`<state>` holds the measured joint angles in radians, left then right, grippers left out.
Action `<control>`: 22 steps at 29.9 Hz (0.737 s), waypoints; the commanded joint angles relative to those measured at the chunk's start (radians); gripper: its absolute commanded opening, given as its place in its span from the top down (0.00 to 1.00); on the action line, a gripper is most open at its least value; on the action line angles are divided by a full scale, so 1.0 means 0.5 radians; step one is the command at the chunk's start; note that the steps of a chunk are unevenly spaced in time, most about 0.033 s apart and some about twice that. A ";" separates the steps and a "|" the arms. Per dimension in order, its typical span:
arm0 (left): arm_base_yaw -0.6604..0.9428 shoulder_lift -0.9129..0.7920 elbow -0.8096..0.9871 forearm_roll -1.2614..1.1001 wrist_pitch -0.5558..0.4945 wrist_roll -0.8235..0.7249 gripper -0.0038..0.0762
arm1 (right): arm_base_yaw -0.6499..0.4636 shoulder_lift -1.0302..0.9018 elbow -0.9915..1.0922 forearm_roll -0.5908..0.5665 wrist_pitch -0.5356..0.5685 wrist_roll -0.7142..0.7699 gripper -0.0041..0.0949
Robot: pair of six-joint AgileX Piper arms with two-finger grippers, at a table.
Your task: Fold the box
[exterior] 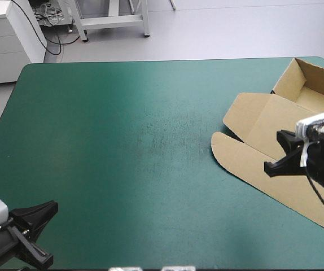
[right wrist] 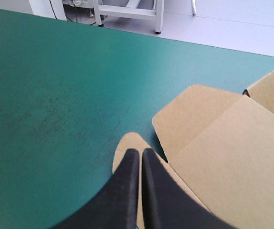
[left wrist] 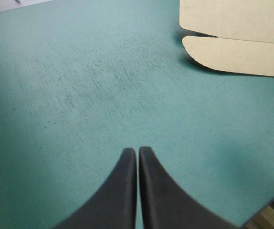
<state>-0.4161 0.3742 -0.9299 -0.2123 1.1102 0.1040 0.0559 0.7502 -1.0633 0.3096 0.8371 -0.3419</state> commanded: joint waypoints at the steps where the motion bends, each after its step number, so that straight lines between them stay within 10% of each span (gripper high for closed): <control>1: -0.005 -0.083 0.069 -0.033 -0.214 0.048 0.96 | 0.005 -0.186 0.203 -0.082 -0.211 -0.017 0.96; 22: -0.005 -0.795 0.854 -0.029 -0.585 0.066 0.96 | 0.005 -1.252 1.190 -0.208 -0.460 0.176 0.96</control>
<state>-0.4161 -0.0148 -0.4871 -0.2153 0.9149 0.1286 0.0559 0.1656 -0.4738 0.2167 0.6830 -0.2750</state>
